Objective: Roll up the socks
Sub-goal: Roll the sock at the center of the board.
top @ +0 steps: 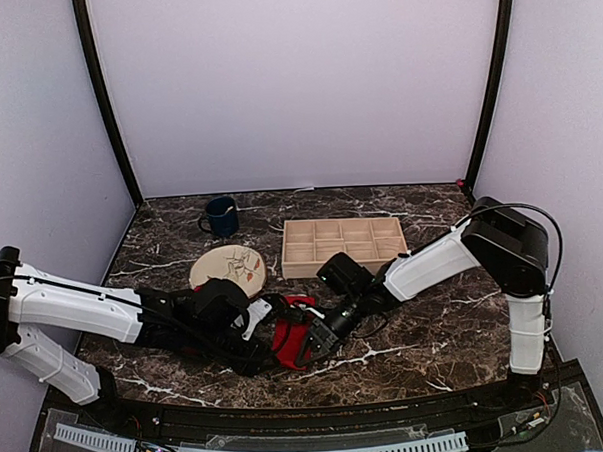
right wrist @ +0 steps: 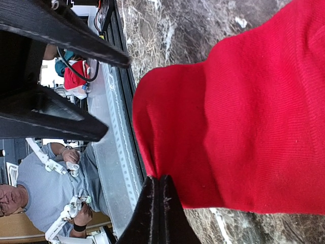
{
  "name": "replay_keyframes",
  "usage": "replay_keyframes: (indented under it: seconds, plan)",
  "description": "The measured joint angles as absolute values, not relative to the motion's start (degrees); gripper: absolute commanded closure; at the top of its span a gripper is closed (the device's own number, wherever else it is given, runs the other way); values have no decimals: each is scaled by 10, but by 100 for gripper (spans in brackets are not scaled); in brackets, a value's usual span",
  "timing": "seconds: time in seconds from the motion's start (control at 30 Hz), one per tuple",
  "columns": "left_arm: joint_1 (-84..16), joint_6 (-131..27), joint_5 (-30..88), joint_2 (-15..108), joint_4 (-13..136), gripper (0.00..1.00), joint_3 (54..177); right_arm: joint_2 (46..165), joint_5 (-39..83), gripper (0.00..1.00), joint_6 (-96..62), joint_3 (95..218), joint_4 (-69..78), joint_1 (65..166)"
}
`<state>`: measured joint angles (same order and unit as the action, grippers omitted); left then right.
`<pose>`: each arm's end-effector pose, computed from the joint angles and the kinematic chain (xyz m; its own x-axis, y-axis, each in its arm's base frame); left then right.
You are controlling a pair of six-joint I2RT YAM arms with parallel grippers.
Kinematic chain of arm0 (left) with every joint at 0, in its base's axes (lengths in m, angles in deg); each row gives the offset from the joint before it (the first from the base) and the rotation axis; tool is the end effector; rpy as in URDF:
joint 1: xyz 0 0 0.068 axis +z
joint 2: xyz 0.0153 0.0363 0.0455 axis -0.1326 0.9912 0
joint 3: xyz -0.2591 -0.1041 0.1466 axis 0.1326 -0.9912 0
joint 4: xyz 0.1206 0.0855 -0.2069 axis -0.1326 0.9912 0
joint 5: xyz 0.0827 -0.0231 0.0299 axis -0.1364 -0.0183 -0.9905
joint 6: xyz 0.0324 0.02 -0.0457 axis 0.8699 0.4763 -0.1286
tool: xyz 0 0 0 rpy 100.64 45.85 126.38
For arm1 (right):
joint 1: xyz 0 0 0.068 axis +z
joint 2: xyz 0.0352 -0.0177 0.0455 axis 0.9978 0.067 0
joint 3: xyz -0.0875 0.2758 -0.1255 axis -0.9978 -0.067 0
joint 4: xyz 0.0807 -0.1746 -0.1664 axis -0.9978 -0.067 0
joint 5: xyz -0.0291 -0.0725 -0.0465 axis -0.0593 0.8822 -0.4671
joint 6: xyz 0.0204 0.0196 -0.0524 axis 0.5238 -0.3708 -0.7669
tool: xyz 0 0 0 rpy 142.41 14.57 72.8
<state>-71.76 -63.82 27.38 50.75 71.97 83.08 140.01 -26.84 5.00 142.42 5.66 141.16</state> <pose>0.1102 -0.2386 0.2244 -0.6586 0.4686 -0.5887 0.7278 0.5953 -0.3404 0.1987 0.3474 0.1522 -0.7579 -0.6239 -0.1906 -0.4192 0.2418 0.8751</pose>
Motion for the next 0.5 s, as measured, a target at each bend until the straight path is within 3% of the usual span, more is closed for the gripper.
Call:
replay_keyframes:
  seconds: [0.5]
  plan:
    - [-718, -564, 297, 553, 708, 63, 834, 1404, -271, 100, 49, 1424, 48, 1412]
